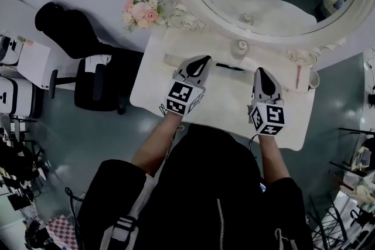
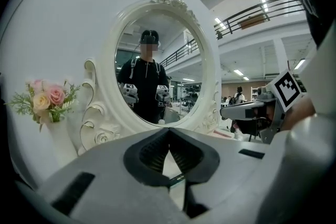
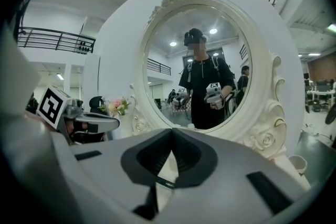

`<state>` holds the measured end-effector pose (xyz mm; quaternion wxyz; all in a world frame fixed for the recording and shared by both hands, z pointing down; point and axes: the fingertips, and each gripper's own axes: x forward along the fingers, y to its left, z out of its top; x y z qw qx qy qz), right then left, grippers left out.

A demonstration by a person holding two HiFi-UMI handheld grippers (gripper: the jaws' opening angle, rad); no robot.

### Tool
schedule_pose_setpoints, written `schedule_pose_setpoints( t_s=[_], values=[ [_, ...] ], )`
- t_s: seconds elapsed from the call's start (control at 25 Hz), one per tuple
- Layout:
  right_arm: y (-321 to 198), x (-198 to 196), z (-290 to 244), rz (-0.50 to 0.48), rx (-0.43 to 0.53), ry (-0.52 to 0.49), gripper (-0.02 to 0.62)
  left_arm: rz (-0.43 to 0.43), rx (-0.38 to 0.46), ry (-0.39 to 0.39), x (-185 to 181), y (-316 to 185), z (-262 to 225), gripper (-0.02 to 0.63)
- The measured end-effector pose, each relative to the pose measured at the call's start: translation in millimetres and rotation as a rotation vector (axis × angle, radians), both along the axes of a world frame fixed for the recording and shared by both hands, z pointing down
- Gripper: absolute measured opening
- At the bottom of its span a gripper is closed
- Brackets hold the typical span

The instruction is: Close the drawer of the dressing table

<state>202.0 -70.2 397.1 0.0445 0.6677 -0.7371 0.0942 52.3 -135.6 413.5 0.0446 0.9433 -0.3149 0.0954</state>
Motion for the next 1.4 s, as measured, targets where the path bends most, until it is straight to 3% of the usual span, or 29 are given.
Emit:
schedule_pose_setpoints(
  t_s=[0.4,1.0,1.4],
  values=[
    [-17,-21,19,-0.018,-0.057,-0.004,-0.002,-0.017,-0.066,-0.007,-24,-14,29,0.006],
    [-41,-109,74,-0.218,-0.188,-0.011,-0.002,-0.241,-0.21,-0.051,-141,-2,95,0.006],
    [-38,-113,91,-0.234,-0.234,-0.006,-0.002,-0.303,-0.299,-0.101,-161,-3,146,0.006]
  ],
)
